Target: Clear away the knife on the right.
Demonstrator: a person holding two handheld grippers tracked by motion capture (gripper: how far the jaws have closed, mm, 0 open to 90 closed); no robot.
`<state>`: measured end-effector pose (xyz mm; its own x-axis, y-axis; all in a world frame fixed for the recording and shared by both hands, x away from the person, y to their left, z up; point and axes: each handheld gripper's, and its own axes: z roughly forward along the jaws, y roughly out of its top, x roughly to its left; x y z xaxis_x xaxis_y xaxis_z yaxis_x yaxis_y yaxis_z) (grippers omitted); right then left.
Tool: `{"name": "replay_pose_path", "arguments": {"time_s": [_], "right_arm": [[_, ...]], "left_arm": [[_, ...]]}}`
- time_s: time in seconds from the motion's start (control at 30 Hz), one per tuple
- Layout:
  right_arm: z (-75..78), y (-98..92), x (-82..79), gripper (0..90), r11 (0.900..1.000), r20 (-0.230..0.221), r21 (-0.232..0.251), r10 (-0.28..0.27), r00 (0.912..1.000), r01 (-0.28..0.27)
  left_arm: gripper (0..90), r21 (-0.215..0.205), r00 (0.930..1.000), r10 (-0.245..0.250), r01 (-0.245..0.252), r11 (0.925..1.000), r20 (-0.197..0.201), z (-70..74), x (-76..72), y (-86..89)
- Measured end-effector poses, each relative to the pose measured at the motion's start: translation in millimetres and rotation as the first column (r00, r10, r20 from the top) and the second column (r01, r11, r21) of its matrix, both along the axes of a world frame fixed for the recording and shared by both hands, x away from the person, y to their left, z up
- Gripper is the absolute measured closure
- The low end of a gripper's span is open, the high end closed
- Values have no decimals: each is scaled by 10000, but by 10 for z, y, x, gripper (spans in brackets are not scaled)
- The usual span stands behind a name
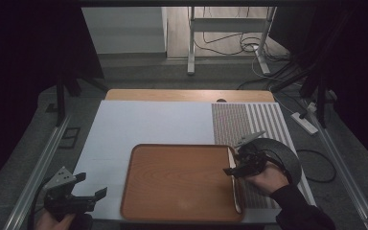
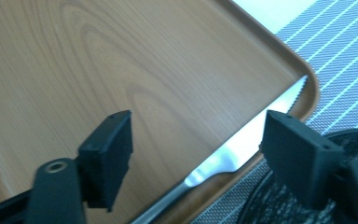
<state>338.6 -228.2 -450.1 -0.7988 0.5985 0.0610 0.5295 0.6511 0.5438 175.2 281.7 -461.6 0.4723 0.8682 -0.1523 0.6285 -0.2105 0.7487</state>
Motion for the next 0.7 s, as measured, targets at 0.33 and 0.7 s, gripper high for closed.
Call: {"name": "replay_pose_path", "arguments": {"time_s": [0.33,0.7], "right_arm": [[-60,-70,-44,65,9993,387,77,-362,9986,359],[-72,-160,-110,0,9974,652,268,-682,9955,665]], "left_arm": [[49,-5,10000,3,-3,10000,-3,0,0,-1],[49,-17,10000,-2,2,10000,-15,0,1,0]]}}
